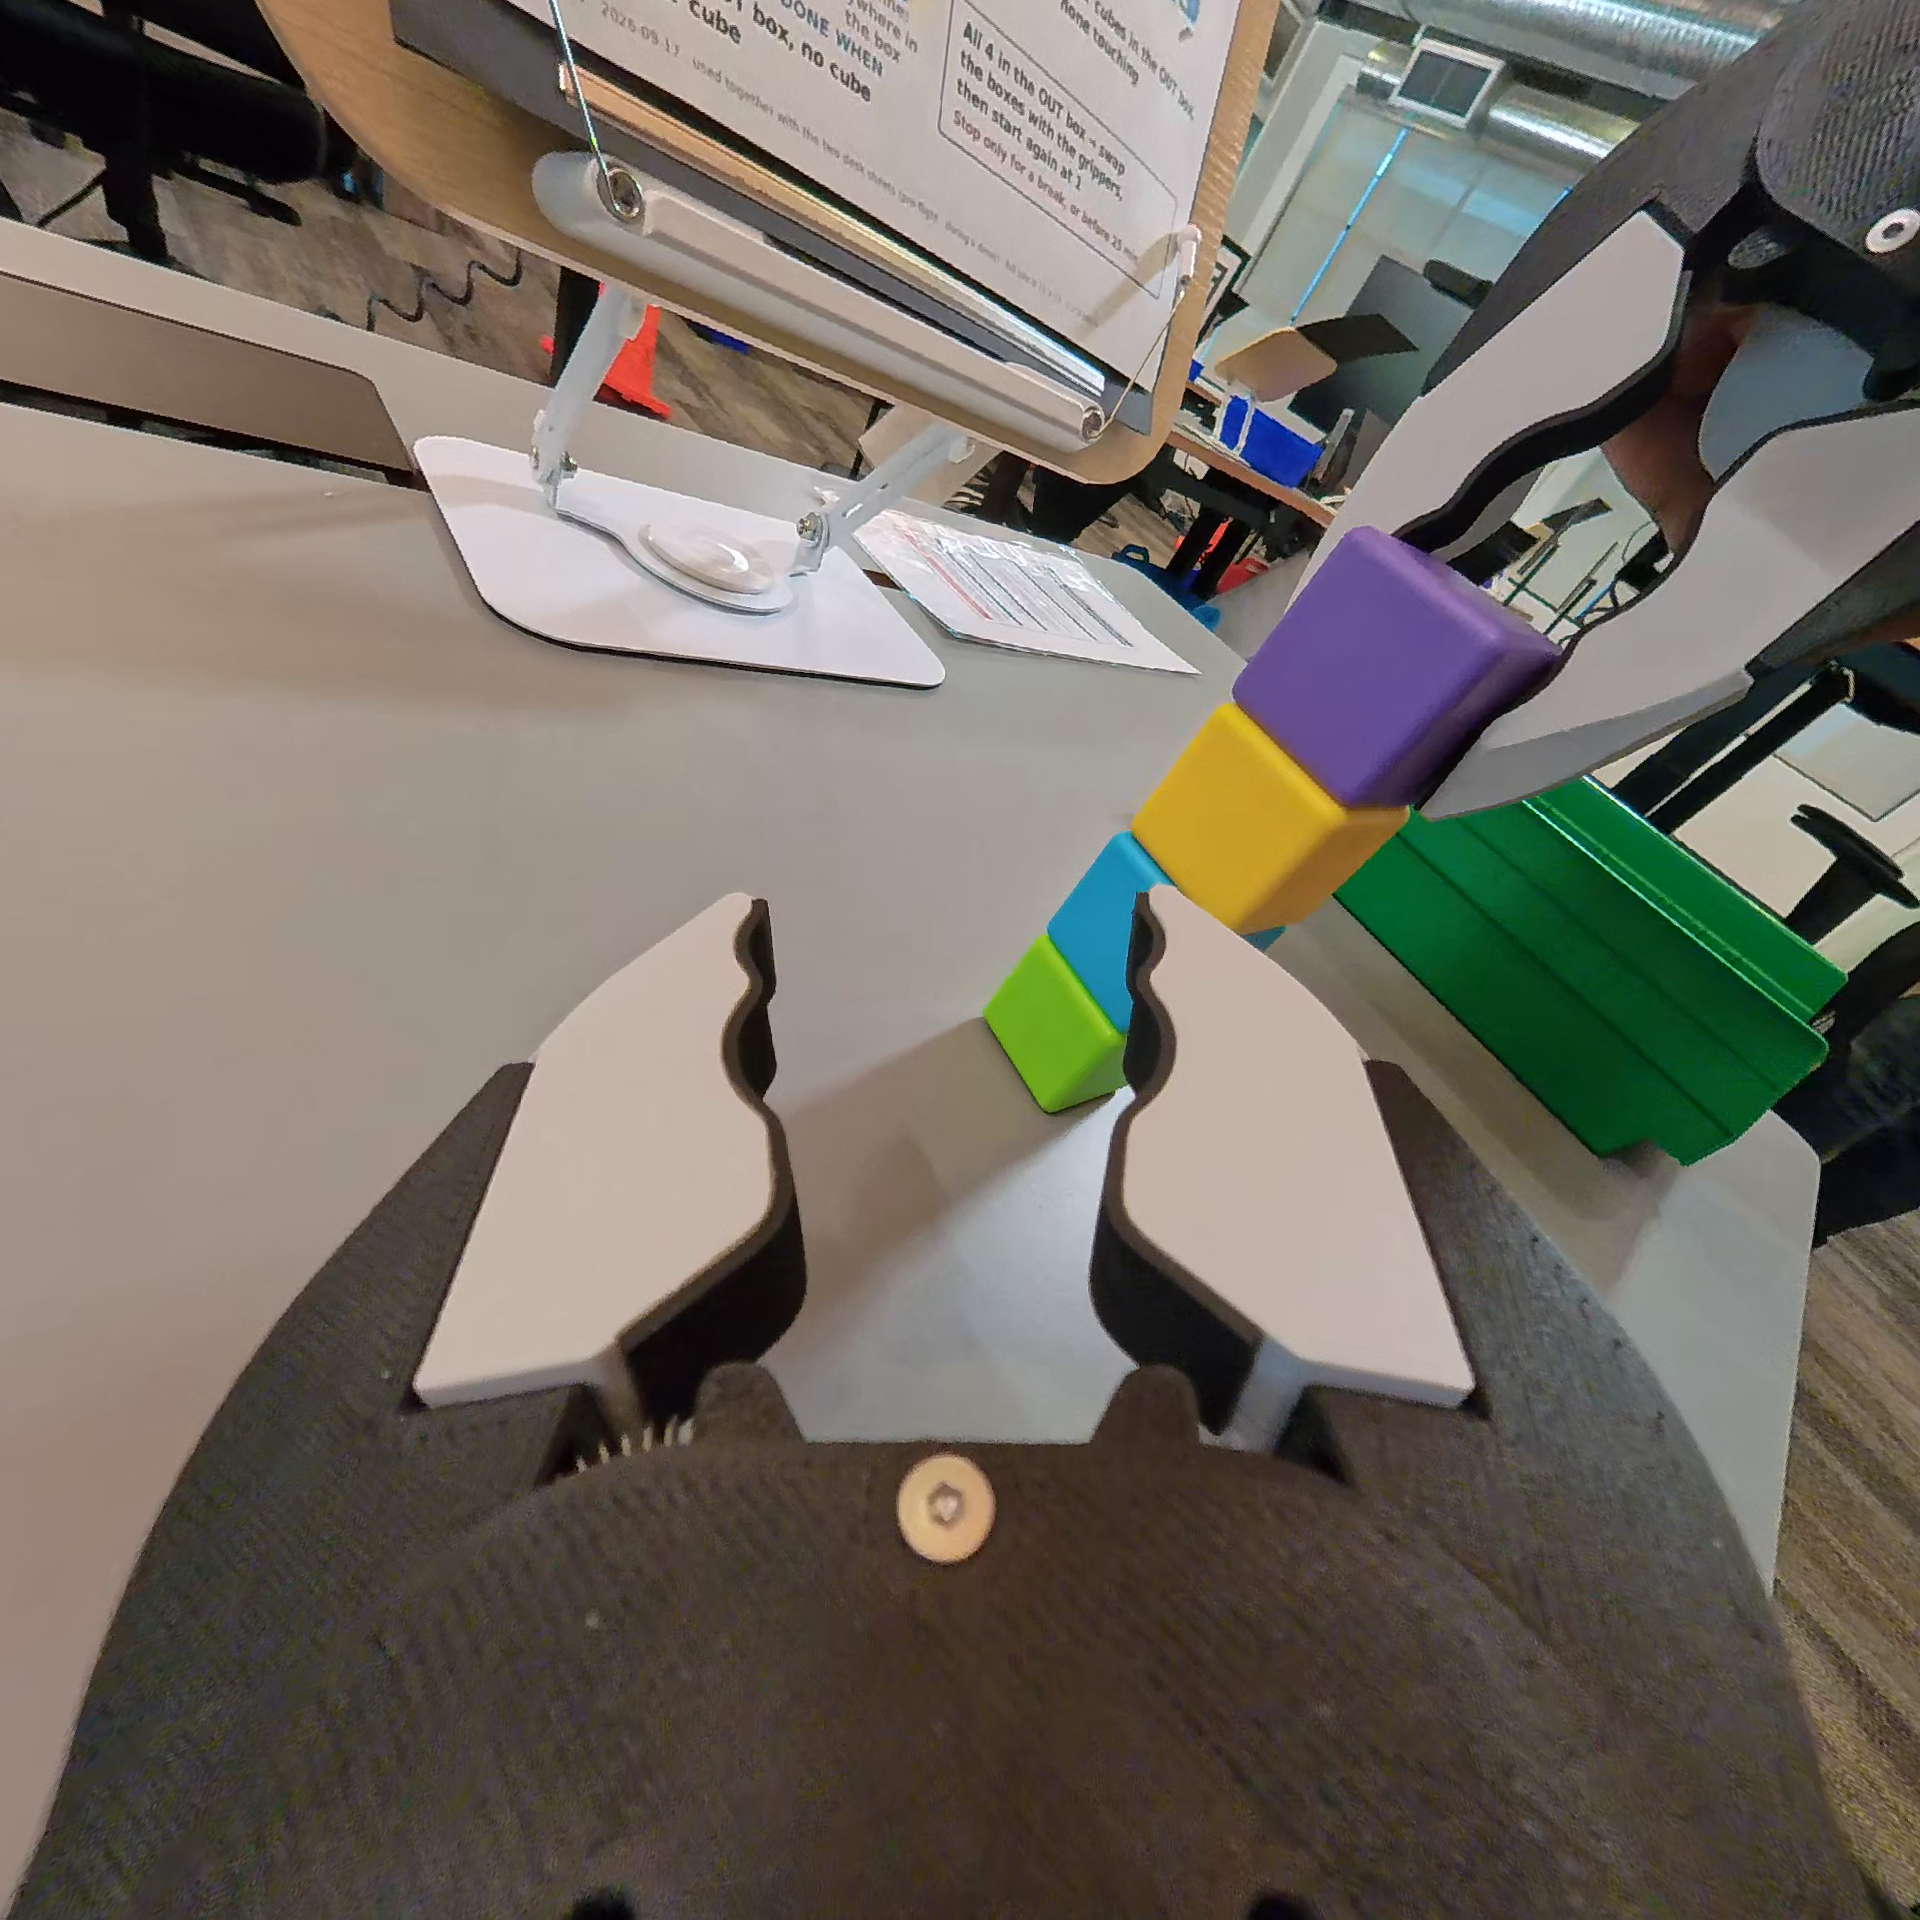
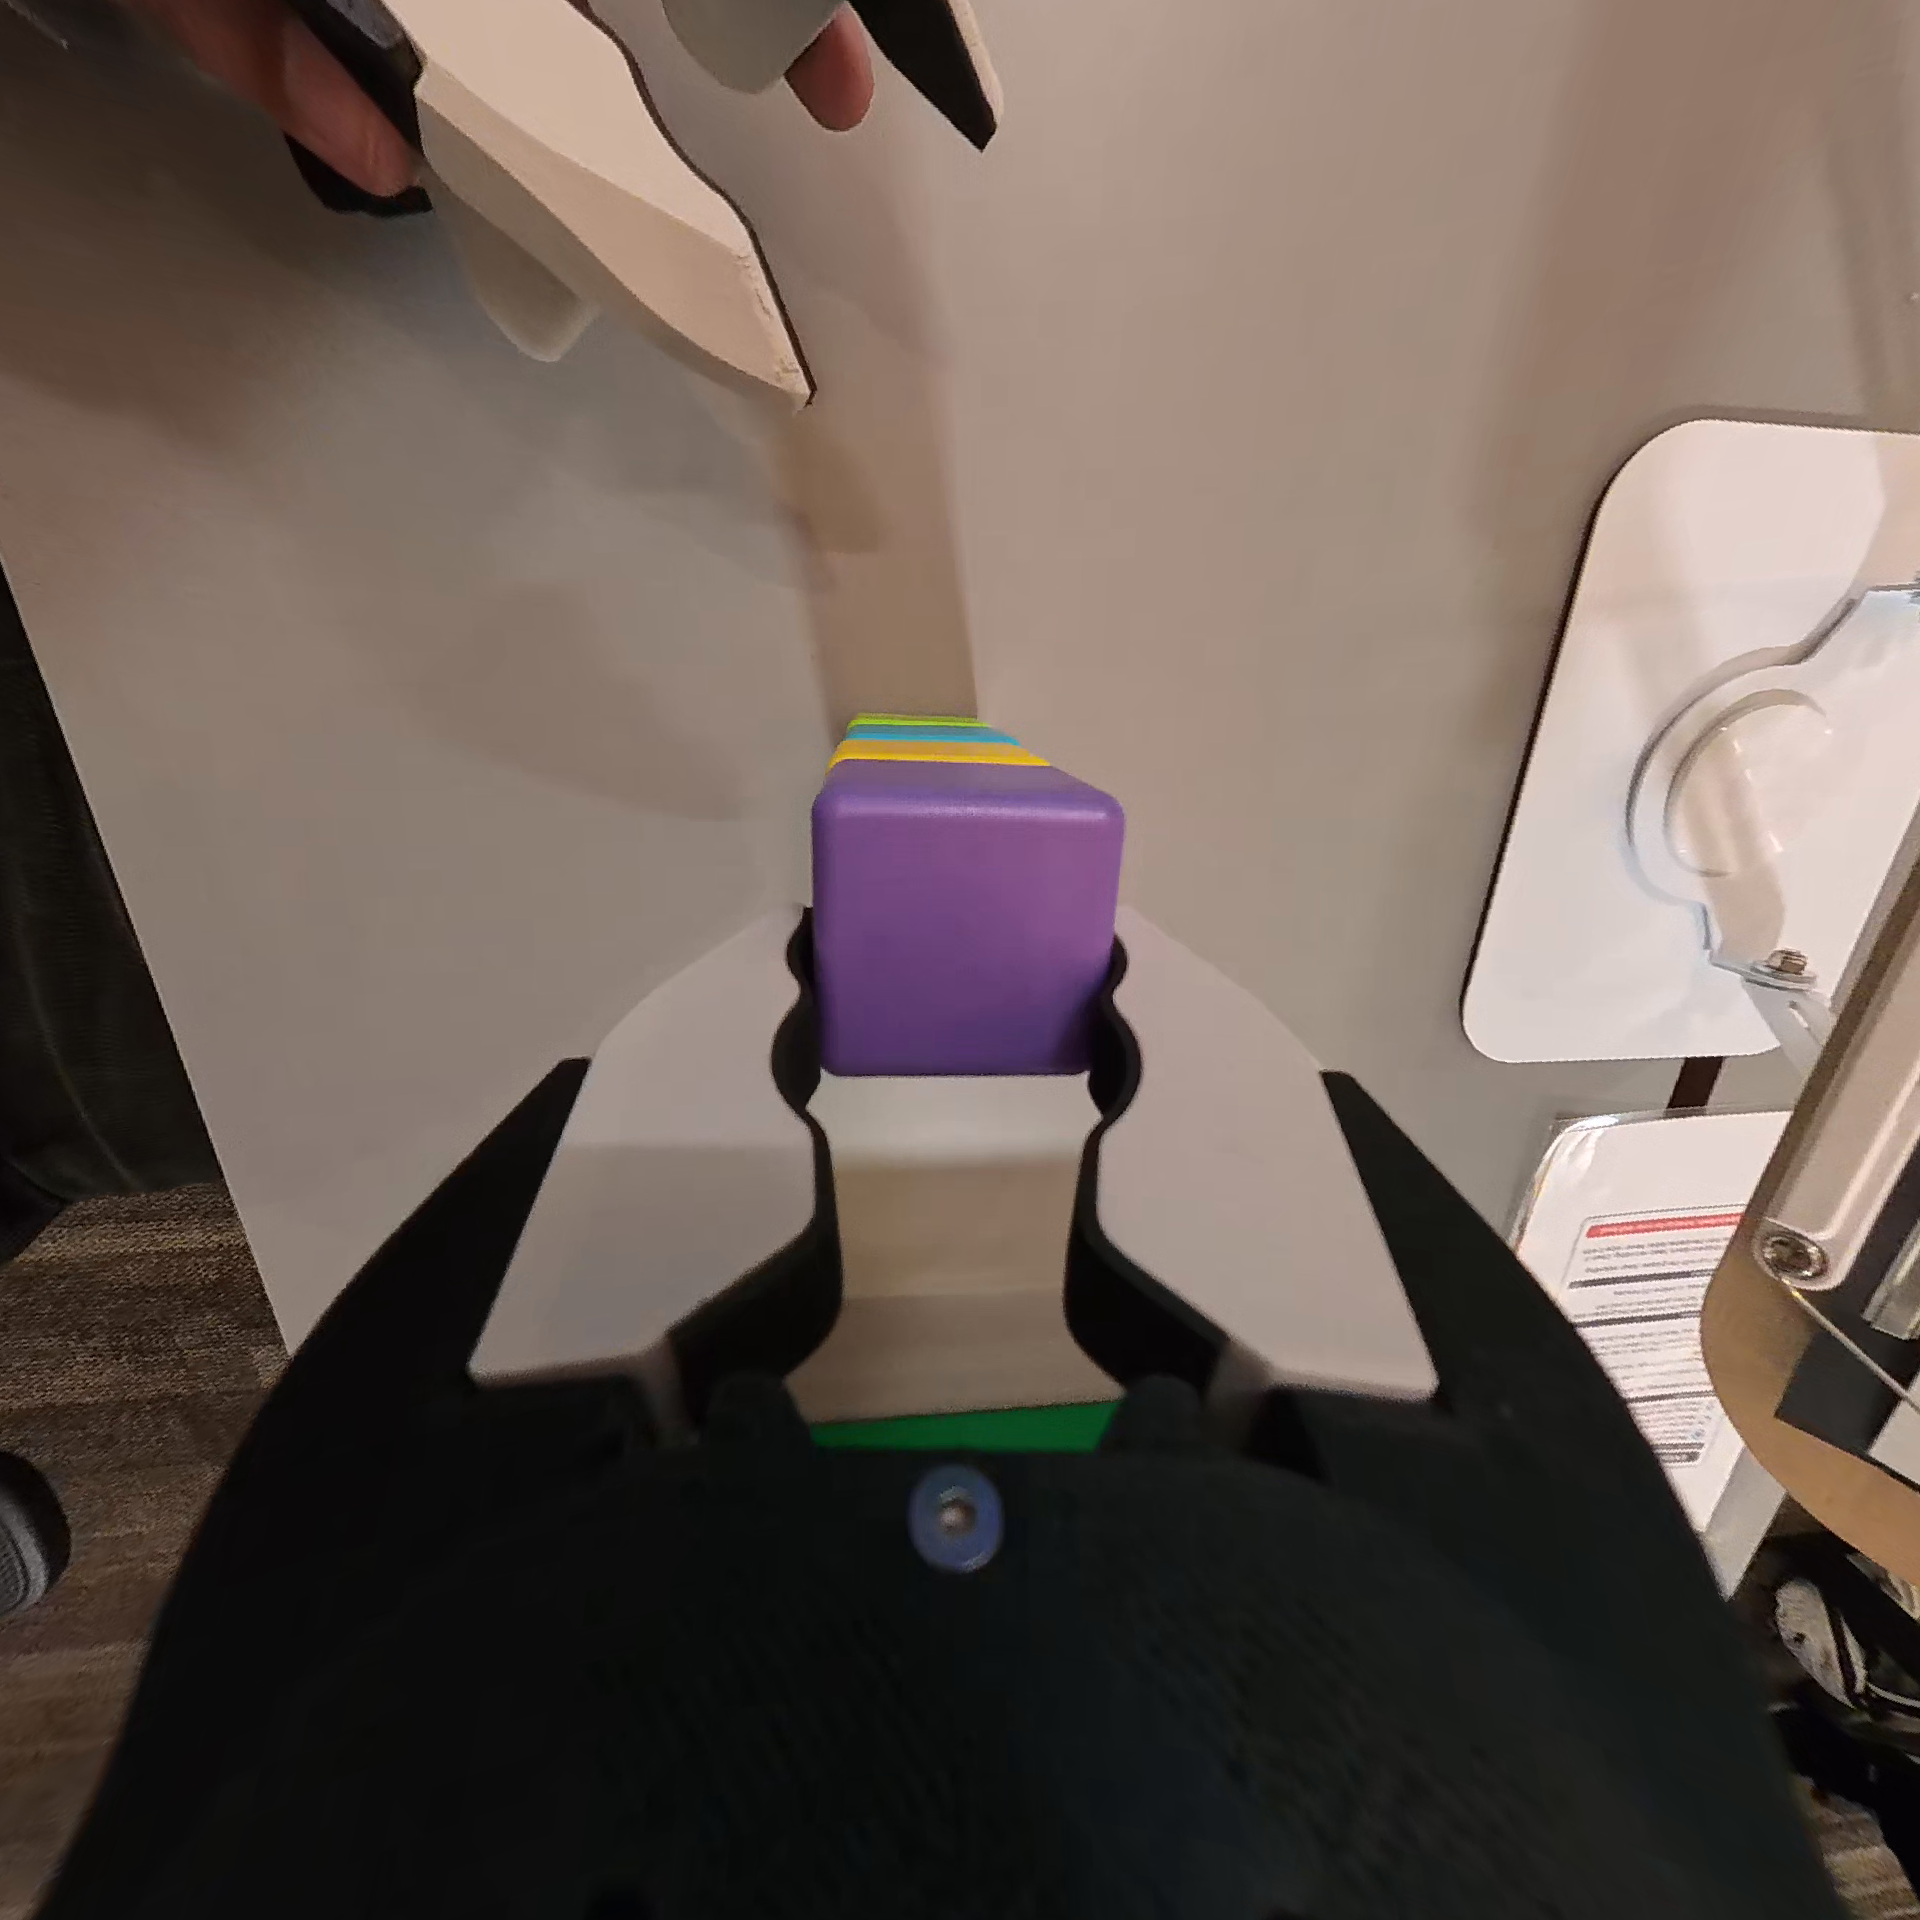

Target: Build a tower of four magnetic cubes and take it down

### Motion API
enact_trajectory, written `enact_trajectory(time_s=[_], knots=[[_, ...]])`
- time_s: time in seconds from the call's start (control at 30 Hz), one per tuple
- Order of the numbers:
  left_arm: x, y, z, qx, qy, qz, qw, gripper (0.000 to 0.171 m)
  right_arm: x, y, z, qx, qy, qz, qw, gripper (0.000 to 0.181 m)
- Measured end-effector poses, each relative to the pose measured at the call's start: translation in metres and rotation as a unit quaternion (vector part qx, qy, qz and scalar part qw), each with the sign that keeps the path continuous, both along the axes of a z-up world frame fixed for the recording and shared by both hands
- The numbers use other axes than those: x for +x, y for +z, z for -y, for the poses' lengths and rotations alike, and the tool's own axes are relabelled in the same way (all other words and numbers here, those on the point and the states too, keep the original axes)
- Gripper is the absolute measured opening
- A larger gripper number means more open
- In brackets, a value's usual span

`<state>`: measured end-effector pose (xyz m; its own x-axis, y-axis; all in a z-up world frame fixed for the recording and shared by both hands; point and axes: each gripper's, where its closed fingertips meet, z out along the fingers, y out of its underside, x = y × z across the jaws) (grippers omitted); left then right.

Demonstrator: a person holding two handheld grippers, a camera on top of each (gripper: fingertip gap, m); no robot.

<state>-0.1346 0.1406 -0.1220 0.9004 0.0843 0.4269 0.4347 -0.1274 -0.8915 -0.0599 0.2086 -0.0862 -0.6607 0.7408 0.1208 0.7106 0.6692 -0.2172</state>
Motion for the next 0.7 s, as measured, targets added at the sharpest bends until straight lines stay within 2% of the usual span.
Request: enact_trajectory(time_s=[0.13, 0.3, 0.47, 0.57, 0.63, 0.7], knots=[[0.001, -0.001, 0.000, -0.001, 0.000, -0.001, 1.000, 0.067, -0.001, 0.000, -0.004, 0.012, 0.005, -0.007, 1.000, 0.051], [0.000, -0.001, 0.000, -0.002, 0.000, -0.001, 1.000, 0.067, -0.002, 0.005, -0.002, 0.001, -0.001, -0.017, 1.000, 0.063], [0.001, -0.001, 0.000, -0.002, -0.001, -0.001, 1.000, 0.067, -0.005, 0.022, 0.001, -0.027, -0.019, -0.062, 0.998, 0.070], [0.000, 0.000, 0.000, 0.000, -0.001, -0.002, 1.000, 0.067, -0.010, 0.050, 0.005, -0.067, -0.042, -0.155, 0.985, 0.073], [0.000, 0.001, 0.001, 0.002, -0.001, -0.002, 1.000, 0.067, -0.012, 0.074, 0.002, -0.068, -0.070, -0.255, 0.962, 0.072], [0.001, 0.003, 0.001, 0.009, -0.005, 0.001, 1.000, 0.068, -0.004, 0.091, 0.004, -0.065, -0.089, -0.348, 0.931, 0.081]])
